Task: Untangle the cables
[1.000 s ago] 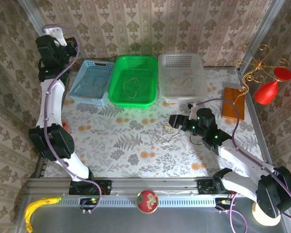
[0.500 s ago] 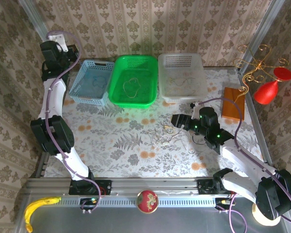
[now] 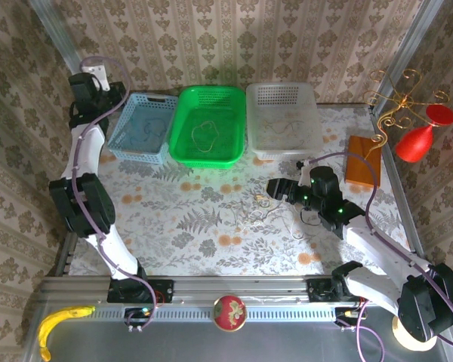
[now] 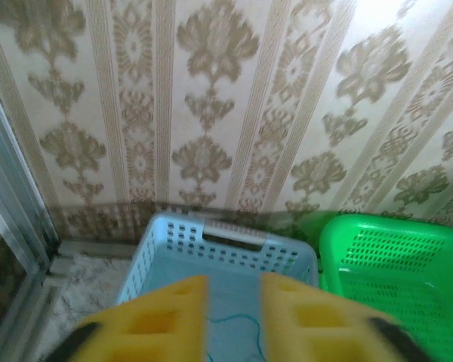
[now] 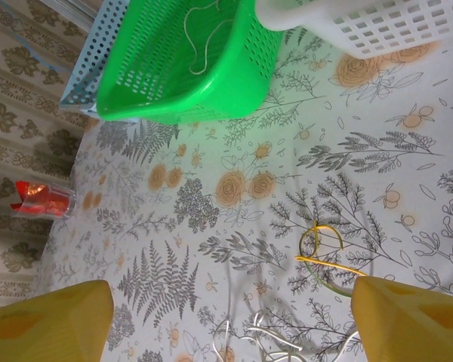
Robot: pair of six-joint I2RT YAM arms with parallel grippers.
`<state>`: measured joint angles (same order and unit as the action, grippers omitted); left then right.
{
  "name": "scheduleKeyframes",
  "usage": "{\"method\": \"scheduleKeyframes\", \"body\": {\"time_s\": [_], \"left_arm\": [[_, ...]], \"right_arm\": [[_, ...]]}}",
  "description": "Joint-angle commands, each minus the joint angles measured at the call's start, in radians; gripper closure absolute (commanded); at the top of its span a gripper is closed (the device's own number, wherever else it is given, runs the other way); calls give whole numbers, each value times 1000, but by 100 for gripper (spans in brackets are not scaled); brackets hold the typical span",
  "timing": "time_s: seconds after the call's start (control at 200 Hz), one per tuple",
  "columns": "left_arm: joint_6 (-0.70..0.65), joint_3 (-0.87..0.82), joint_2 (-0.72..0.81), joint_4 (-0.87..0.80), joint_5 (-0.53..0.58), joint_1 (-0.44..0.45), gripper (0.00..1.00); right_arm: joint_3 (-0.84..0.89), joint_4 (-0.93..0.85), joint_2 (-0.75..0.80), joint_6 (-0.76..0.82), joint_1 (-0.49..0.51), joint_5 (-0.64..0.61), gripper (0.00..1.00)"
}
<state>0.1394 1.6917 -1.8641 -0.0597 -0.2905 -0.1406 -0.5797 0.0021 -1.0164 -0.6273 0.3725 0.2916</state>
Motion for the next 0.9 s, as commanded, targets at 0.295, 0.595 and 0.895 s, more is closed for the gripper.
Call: {"method": "scheduleKeyframes", "body": {"time_s": [0.295,0.595,0.895], "left_arm": [[-72,2,-2,-109,46,22,0],[-24,-54,152,-117,9,73,0],[109,-398,422,249,-45,90,0]], "right_arm": [[-95,-144,-13,-2,-6,-156,0],[-99,-190,-49,49,-7,-157,4],[-61,-165,-139,66,8,-8,23]]}}
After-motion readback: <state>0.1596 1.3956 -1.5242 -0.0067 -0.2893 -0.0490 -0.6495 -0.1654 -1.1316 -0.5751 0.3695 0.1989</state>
